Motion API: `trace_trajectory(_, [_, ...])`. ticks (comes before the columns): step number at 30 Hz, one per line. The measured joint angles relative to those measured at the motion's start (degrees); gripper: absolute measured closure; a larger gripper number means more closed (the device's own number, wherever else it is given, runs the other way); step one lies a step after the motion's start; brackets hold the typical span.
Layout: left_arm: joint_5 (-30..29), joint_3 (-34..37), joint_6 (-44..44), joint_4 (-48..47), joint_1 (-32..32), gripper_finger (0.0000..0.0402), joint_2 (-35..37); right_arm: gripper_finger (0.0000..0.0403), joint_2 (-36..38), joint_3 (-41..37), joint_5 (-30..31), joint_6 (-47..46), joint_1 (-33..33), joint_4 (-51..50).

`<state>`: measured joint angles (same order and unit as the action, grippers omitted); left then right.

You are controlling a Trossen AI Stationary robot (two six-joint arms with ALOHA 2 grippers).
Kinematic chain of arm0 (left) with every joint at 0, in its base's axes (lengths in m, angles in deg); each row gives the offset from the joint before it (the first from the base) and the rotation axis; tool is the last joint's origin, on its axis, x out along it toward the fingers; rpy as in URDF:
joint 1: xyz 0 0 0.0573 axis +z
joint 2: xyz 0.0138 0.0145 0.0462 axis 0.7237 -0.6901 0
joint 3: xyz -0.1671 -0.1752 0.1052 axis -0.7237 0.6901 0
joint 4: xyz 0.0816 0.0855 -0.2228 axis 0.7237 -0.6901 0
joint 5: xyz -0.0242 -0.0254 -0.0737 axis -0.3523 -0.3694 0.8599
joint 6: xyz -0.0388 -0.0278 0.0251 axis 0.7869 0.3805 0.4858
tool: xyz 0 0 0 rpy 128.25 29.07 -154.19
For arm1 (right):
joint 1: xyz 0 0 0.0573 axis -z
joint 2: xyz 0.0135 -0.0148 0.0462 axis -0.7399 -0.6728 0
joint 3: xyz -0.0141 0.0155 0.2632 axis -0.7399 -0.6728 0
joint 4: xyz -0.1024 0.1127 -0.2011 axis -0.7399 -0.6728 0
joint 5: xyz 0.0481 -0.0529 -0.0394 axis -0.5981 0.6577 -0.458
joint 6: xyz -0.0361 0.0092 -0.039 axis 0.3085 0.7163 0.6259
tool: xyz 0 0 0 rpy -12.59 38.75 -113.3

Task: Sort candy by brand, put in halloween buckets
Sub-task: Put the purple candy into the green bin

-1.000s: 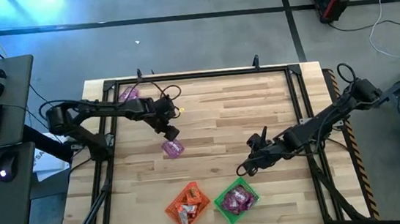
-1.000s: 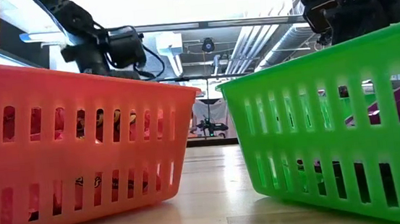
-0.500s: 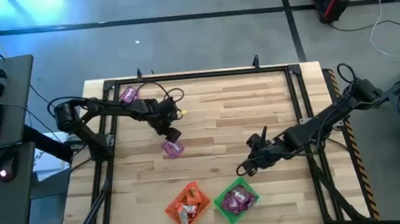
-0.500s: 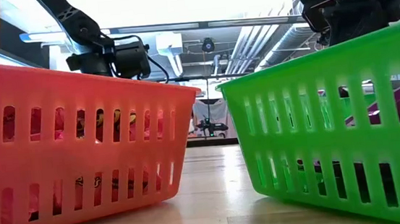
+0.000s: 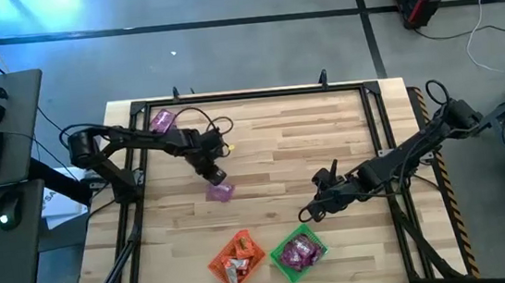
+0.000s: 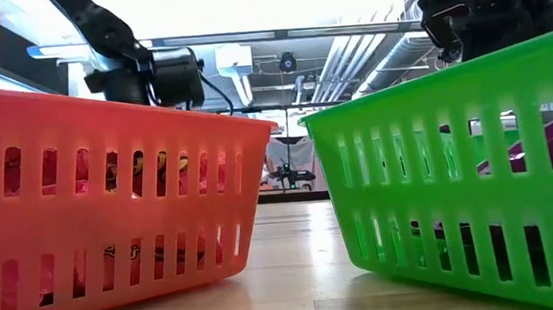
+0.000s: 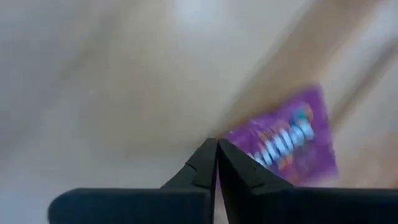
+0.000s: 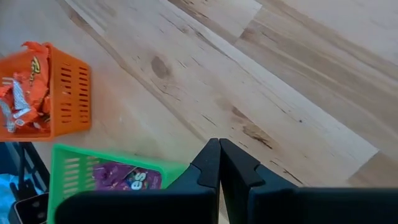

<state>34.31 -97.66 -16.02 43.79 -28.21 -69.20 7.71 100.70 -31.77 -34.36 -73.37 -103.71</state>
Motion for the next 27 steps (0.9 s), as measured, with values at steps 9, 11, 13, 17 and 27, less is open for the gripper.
trace_trajectory(9, [-1.8,-0.1,2.7,-0.9,-2.1,0.0401,17.9,0.0403,1.3,0.0,0.0,2.0,0.4,0.1])
trace_trajectory(11, [-2.9,-0.1,4.4,-0.5,-2.1,0.0401,21.8,0.0403,2.3,0.0,0.1,2.4,0.7,0.2])
trace_trajectory(13, [-3.0,-0.1,5.6,-0.1,-2.4,0.0401,25.0,0.0403,3.5,0.0,0.9,2.7,1.2,0.2])
trace_trajectory(17, [-3.3,-0.2,7.6,2.2,-4.3,0.0401,28.8,0.0403,7.2,0.0,5.7,3.6,1.4,0.6])
trace_trajectory(27, [-5.0,-0.3,17.8,22.9,-19.9,0.0401,24.7,0.0403,17.3,0.0,10.6,8.5,4.3,0.3])
